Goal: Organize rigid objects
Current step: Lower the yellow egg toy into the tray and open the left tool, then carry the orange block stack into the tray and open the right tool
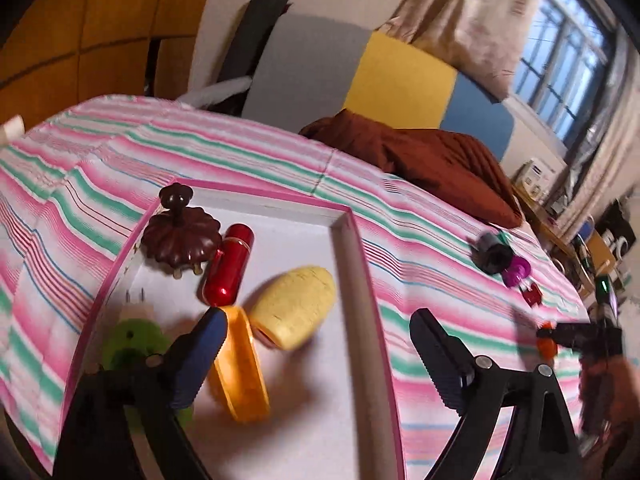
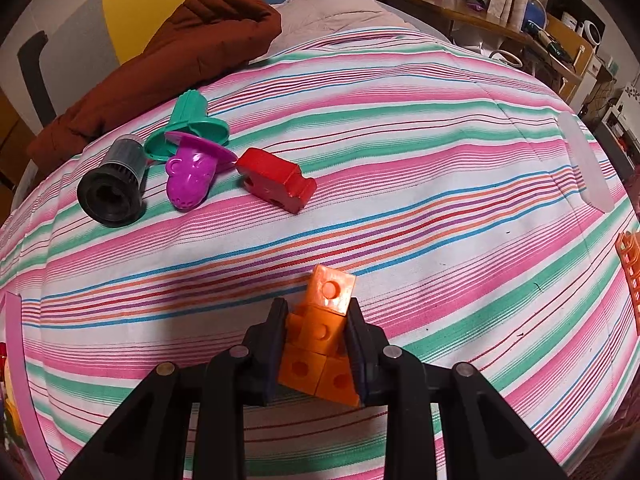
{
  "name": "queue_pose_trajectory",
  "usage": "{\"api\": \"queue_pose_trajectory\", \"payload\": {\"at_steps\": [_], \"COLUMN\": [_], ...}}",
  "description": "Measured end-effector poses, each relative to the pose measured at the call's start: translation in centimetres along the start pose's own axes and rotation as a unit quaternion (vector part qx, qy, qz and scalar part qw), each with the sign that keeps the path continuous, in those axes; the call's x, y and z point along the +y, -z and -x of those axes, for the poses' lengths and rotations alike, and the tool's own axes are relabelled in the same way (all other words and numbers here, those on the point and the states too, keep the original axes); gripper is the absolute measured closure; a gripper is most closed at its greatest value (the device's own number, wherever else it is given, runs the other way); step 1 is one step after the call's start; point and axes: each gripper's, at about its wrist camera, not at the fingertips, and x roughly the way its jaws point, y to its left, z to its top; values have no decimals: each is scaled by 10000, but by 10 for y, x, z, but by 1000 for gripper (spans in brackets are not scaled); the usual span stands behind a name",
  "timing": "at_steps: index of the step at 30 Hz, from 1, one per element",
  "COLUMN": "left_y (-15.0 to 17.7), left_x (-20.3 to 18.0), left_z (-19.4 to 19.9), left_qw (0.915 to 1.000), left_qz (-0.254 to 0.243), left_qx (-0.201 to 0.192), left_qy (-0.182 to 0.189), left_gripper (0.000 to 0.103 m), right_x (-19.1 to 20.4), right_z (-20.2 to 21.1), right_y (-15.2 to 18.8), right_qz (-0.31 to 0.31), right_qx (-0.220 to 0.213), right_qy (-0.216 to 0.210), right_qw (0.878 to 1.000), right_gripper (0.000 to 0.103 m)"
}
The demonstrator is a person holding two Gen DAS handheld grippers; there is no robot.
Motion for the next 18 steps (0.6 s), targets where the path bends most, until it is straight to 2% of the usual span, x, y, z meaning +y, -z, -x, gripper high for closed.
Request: {"api": "queue_pose_trajectory", "payload": {"at_steps": [4,9,18], "left_y": [16,30,44], "left_x": [-7,-13,-16], "left_z": [15,21,31], "left_qw": [9995,9982,9961], "left_qz": [-311,-590,-857], "left_qx": [-108,-120,-161], "left_qy": [-8,-66,-117], "left_gripper": [4,2,1], "right_x": [-2,7,39], "right_z": [-1,7,19], "right_y": [0,4,20], "right_qz": [-29,21,380], "right_qx": [23,-35,-40], "right_qy": [-105,-328,-1086], "right_qw": [9999,9995,9933], "right_gripper": [76,76,76]}}
